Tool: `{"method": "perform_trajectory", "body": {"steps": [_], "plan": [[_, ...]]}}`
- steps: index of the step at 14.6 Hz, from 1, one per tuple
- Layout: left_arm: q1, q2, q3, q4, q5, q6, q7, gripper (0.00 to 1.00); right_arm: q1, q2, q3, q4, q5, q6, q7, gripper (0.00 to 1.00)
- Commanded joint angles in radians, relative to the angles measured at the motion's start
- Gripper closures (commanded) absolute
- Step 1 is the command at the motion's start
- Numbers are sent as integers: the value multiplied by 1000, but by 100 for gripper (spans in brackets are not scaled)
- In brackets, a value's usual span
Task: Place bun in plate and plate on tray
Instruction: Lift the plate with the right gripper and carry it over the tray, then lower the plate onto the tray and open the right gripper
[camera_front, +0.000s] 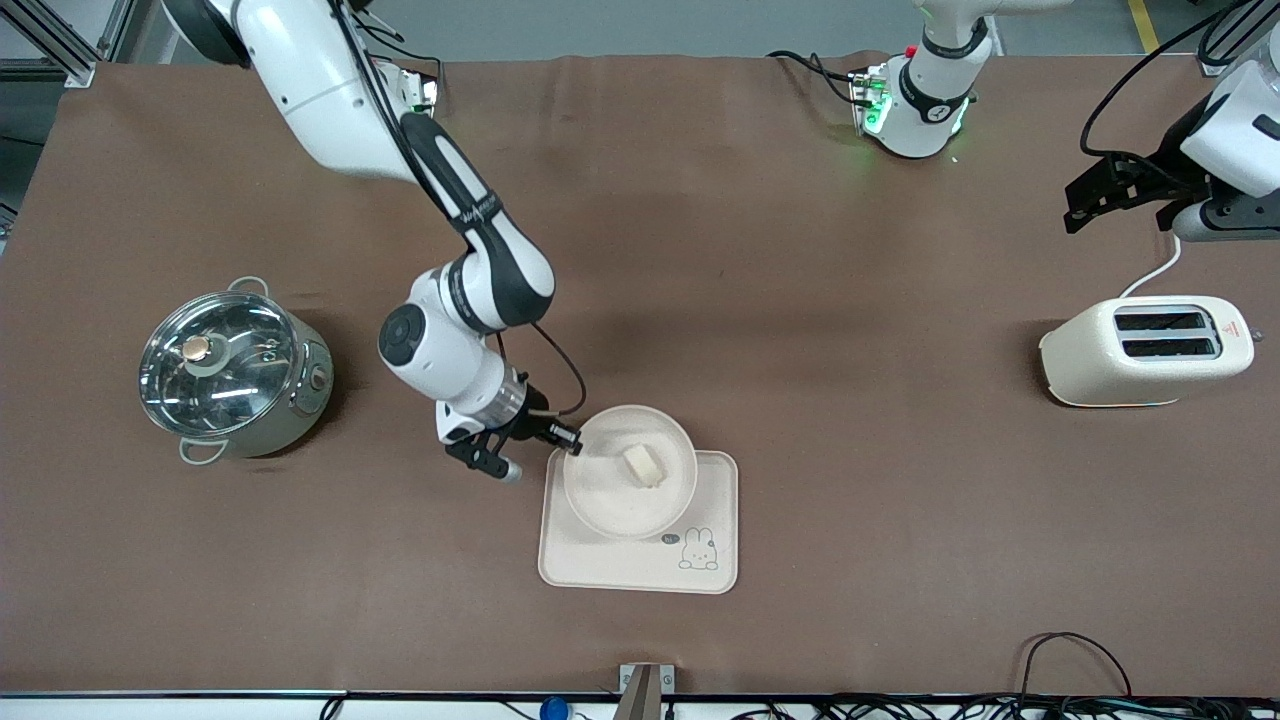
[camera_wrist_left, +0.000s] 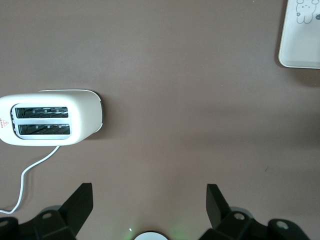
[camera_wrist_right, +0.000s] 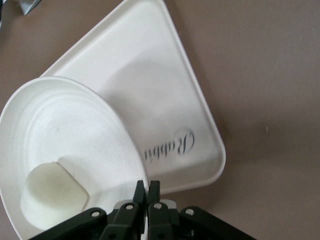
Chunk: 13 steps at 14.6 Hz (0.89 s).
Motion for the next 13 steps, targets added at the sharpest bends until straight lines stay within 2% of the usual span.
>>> {"method": "perform_trajectory", "body": {"steps": [1,3,5,6,13], "plan": [[1,-13,-3,1,2,5,12,0,-34,100,11,129,-40,-20,0,100],[4,-14,-2,1,2,5,12,0,-40,121,11,155,-80,-37,0,100],[5,-13,-2,1,2,5,10,0,-52,192,12,252,-91,-46,1,100],[7,-13,-2,2,1,7,12,0,-45,201,11,267,-92,-63,9,100],[10,-13,4,18,1,16,10,0,-32,220,11,270,-92,-69,4,98]]}}
